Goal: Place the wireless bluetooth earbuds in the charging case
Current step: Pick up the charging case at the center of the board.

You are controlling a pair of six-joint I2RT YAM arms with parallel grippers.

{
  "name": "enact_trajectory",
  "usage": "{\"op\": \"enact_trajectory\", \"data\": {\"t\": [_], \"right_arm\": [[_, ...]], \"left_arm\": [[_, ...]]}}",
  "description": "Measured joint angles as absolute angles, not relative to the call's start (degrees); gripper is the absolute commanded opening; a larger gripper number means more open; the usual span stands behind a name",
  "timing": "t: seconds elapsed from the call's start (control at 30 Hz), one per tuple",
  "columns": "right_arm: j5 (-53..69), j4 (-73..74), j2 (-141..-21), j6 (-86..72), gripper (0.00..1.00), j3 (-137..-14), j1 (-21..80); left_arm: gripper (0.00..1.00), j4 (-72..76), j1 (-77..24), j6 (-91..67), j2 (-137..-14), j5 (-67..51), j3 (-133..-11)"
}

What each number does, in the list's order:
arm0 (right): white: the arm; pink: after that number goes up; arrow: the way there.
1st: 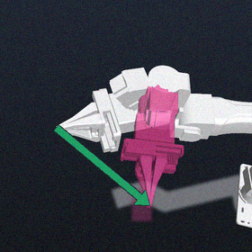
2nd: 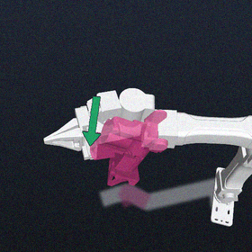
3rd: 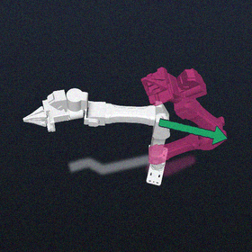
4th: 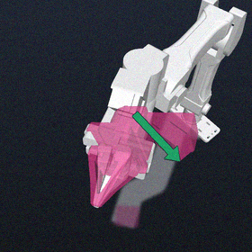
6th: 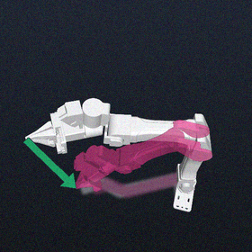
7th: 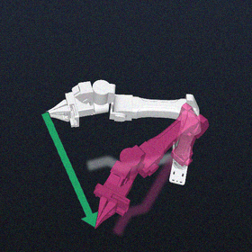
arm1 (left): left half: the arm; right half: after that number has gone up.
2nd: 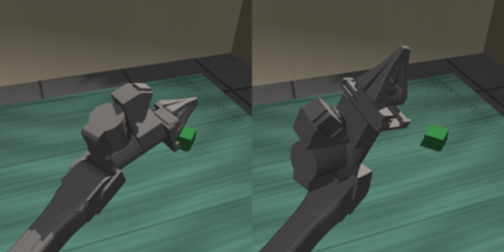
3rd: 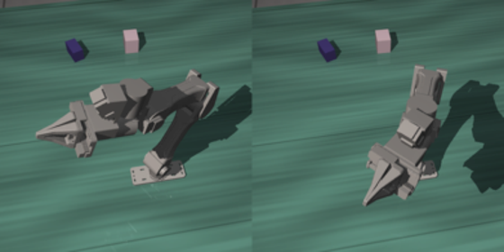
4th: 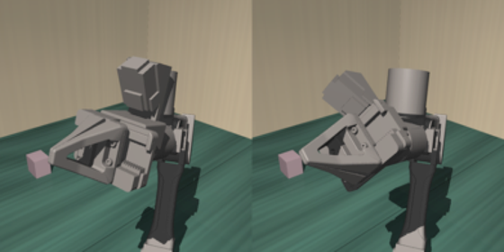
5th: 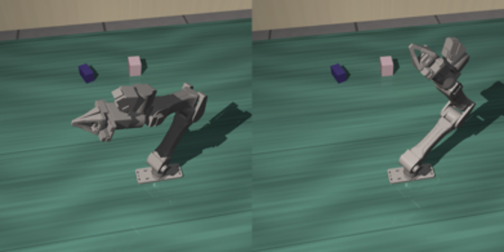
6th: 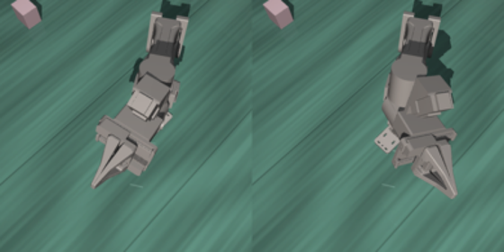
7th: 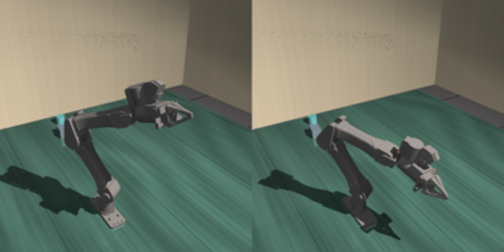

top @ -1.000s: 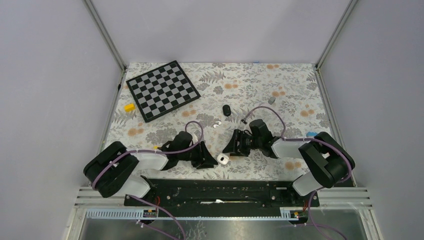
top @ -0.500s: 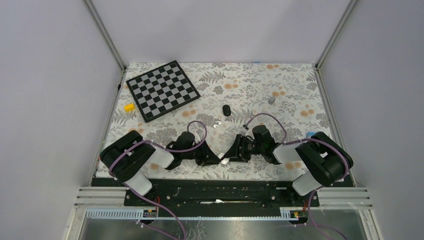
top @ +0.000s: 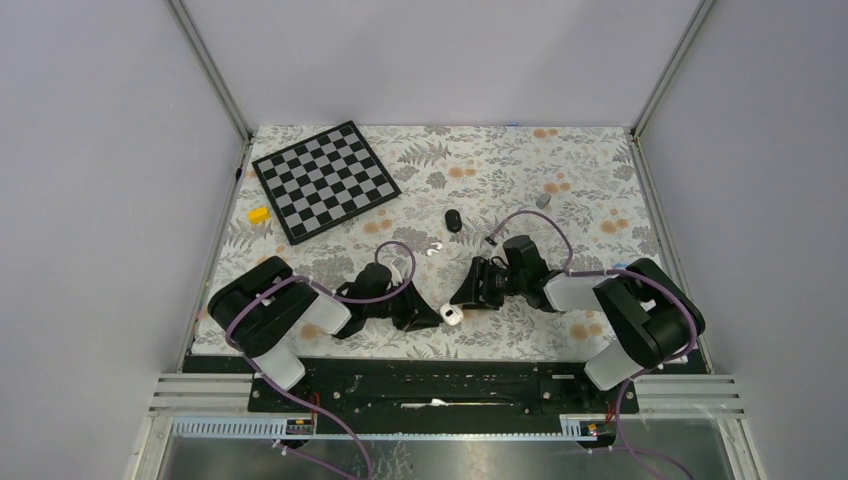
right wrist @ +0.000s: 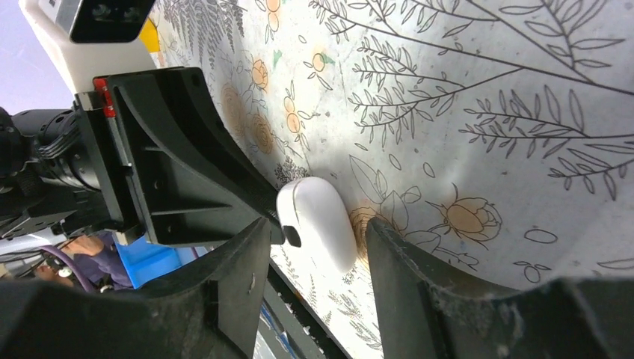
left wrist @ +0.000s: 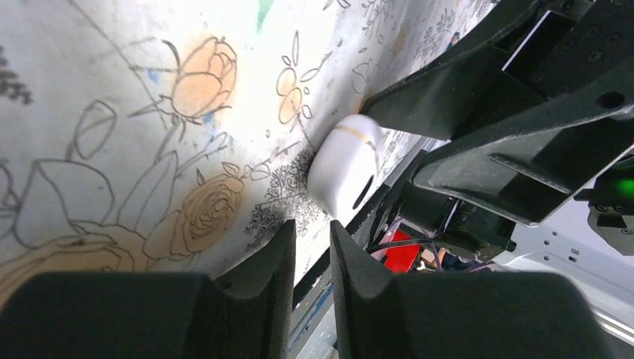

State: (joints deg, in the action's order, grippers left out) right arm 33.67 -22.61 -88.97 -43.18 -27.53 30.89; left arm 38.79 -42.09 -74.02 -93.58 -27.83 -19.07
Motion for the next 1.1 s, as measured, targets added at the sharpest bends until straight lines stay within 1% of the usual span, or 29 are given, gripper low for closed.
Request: {"op": "enact_trajectory", "data": {"t": [0.17,0.37,0.5,0.63,0.73,0.8,0.87,0.93,1.0,1.03,1.07,1.1], "right_arm": [[35.75,-25.06,-91.09,-43.83,0.48,-27.24,30.74],[37.71,-30.37,-92.09,-46.89,0.44,-24.75,30.41],[38.48,-35.9,-93.38,-50.26,0.43,-22.63,29.93],[40.58,-42.85,-95.72,-55.2,0.39,-20.21,30.04],[41.43,-45.6,-97.03,-57.41,0.35,-19.44,30.04],[41.45,-46.41,-97.21,-58.02,0.27,-19.11,30.0],[41.34,-47.07,-97.21,-58.54,0.24,-18.65,30.0],[41.32,-47.42,-97.21,-59.07,0.18,-18.28,30.0],[41.3,-47.94,-97.14,-59.64,0.09,-17.8,30.0],[41.28,-48.07,-97.01,-59.77,0.05,-17.63,30.0],[41.28,-48.18,-96.75,-59.92,0.0,-17.41,30.0],[41.32,-48.29,-96.31,-60.07,0.0,-17.21,30.02]], "left_arm": [[0.24,40.18,-42.09,-74.46,-95.46,-27.92,-19.64],[0.24,40.23,-42.06,-74.52,-96.01,-28.32,-20.23],[0.24,39.9,-42.06,-74.46,-96.4,-28.77,-20.67],[0.24,39.35,-42.06,-74.22,-97.01,-28.71,-21.89],[0.24,39.33,-42.06,-74.0,-97.62,-28.95,-22.83],[0.24,39.31,-42.06,-73.87,-97.65,-29.02,-23.16],[0.24,39.22,-42.06,-73.73,-97.65,-29.06,-23.53],[0.24,39.13,-42.06,-73.49,-97.65,-29.06,-23.73],[0.28,38.85,-42.04,-73.28,-97.62,-29.04,-23.79],[0.34,38.46,-41.89,-73.06,-97.45,-28.97,-23.81],[0.42,37.5,-41.65,-72.75,-97.01,-28.86,-23.79],[0.51,36.47,-41.39,-72.16,-96.23,-28.8,-23.77]]}}
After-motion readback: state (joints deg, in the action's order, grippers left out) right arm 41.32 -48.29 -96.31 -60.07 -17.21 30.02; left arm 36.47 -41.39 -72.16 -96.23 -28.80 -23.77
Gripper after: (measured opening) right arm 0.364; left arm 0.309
